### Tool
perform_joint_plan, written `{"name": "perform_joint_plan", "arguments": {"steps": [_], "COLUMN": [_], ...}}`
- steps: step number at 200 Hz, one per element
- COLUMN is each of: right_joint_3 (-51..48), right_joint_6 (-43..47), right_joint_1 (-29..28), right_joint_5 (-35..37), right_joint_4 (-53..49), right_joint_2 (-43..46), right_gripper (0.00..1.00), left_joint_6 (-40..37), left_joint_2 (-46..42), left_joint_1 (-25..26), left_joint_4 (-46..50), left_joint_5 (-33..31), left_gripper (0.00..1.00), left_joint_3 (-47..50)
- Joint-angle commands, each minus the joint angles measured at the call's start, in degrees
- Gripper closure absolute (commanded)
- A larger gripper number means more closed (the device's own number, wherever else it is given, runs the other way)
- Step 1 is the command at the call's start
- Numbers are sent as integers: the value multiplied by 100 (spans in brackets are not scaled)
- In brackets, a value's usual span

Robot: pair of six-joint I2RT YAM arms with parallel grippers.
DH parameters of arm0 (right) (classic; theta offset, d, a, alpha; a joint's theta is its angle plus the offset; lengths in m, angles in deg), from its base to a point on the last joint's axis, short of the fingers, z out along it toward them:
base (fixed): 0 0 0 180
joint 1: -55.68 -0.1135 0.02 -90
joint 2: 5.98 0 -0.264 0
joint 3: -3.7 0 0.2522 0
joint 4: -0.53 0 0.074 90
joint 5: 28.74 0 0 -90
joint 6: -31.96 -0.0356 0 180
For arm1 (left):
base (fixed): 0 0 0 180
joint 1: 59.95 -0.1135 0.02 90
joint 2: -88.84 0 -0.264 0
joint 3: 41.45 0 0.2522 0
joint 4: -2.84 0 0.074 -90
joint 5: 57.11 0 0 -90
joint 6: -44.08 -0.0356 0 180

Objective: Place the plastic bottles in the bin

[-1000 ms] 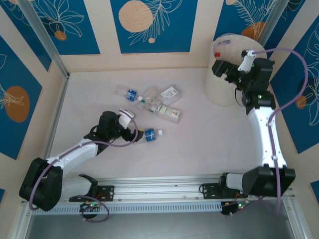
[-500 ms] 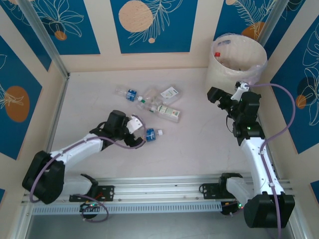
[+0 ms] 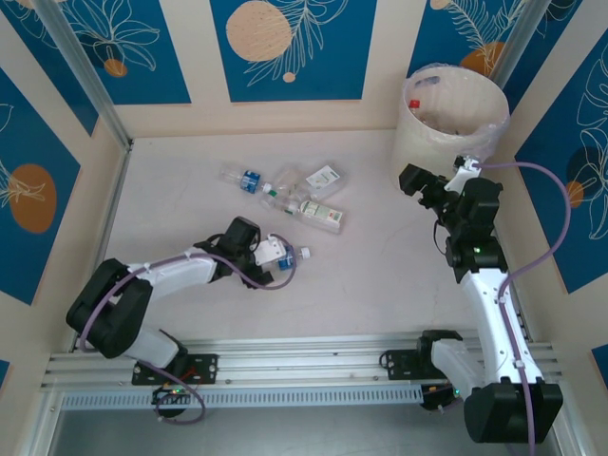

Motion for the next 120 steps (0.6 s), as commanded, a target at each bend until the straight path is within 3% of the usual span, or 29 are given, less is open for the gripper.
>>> {"name": "perform_joint_plan", "arguments": {"steps": [1, 26, 56, 102, 120], "right_joint_3": [-72, -48, -57, -38, -36], "right_joint_6": [188, 266, 254, 198, 268], "right_joint_1": [-33, -38, -33, -42, -51], "right_joint_5": [221, 232, 372, 410, 197], "right_joint_4": [-20, -70, -54, -94, -202], "right_joint_2": [152, 148, 73, -59, -8], "right_gripper": [0, 0, 1, 1, 1], "left_joint_6": [-385, -522, -564, -306, -177], "left_joint_2": [313, 623, 744, 301, 129], "left_joint_1": [154, 307, 339, 344, 343], "left_joint_4": [-107, -35, -88, -429, -411], "left_joint_5": [-15, -417, -460, -195, -32], "left_gripper": [16, 21, 33, 59, 61], "left_joint_3": [-200, -302, -295, -91, -86]}}
